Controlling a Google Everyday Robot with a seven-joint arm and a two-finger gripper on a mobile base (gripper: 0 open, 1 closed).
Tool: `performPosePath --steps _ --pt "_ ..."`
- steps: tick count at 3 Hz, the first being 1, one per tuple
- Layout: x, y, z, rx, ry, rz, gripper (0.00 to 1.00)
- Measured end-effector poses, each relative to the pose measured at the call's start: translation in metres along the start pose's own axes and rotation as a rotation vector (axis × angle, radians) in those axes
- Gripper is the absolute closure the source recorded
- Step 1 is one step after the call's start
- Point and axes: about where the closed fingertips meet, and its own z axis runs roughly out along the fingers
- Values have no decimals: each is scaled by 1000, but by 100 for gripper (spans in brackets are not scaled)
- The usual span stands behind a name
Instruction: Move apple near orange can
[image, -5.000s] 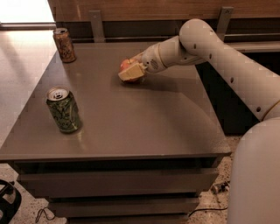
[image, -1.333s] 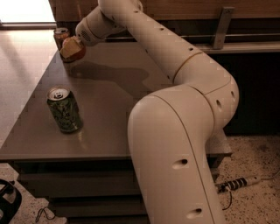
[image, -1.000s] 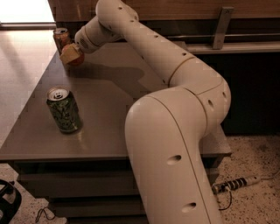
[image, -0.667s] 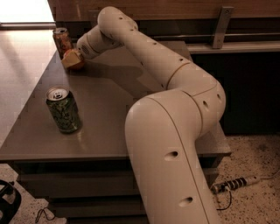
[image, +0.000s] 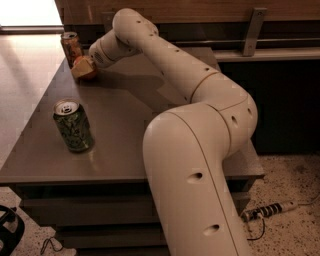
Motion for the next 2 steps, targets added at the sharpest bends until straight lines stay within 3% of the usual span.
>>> performPosePath --steps 2 --pt "0 1 2 -3 1 0 15"
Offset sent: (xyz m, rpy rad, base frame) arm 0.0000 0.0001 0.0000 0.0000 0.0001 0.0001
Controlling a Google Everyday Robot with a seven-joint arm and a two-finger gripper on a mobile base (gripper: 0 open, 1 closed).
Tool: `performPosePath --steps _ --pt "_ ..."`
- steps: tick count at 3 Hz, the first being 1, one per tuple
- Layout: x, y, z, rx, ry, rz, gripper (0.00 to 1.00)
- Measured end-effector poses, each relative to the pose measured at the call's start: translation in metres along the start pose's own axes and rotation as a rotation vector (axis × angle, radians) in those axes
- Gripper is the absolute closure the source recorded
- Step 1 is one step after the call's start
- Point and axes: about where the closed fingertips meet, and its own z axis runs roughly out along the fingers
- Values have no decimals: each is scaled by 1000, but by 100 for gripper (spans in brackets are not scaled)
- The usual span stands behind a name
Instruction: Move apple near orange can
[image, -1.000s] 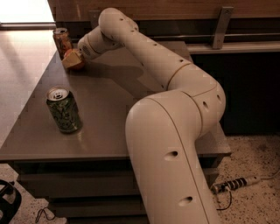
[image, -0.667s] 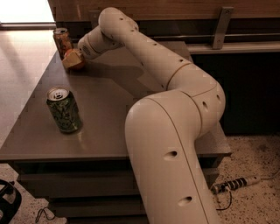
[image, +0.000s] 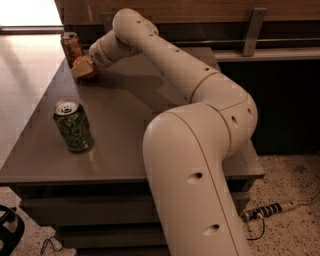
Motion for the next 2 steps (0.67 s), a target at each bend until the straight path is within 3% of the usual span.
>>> performPosePath --steps 1,2 --pt "-1 0 0 0 0 0 0" --pt "-1 0 0 0 0 0 0"
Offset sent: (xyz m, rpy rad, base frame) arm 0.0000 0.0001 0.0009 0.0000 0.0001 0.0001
